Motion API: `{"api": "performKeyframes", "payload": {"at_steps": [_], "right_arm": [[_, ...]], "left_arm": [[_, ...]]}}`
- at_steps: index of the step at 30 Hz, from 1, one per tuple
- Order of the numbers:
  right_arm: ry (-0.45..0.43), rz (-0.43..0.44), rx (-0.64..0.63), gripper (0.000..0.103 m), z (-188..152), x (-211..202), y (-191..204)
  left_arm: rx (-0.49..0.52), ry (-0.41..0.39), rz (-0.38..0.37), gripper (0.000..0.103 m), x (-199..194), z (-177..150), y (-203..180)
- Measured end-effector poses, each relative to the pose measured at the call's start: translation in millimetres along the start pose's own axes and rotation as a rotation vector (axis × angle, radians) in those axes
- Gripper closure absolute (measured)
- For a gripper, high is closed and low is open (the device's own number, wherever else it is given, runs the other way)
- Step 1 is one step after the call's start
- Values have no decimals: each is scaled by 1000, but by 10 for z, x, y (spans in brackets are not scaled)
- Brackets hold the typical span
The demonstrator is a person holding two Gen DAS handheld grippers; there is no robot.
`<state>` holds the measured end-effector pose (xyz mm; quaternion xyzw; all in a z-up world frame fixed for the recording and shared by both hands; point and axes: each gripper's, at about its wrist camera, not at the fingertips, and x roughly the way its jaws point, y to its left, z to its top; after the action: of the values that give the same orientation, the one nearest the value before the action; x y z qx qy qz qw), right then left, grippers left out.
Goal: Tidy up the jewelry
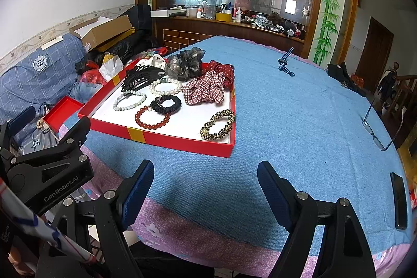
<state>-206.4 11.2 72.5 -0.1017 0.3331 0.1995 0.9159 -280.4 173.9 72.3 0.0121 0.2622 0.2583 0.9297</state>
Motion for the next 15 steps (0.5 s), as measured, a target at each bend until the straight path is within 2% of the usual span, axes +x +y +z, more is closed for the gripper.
{"api": "performKeyframes", "payload": {"at_steps": [15], "right_arm": [[1, 0, -1, 17, -3, 2, -3]], "left_arm": [[-2, 1, 1, 0, -10, -3, 8]]}}
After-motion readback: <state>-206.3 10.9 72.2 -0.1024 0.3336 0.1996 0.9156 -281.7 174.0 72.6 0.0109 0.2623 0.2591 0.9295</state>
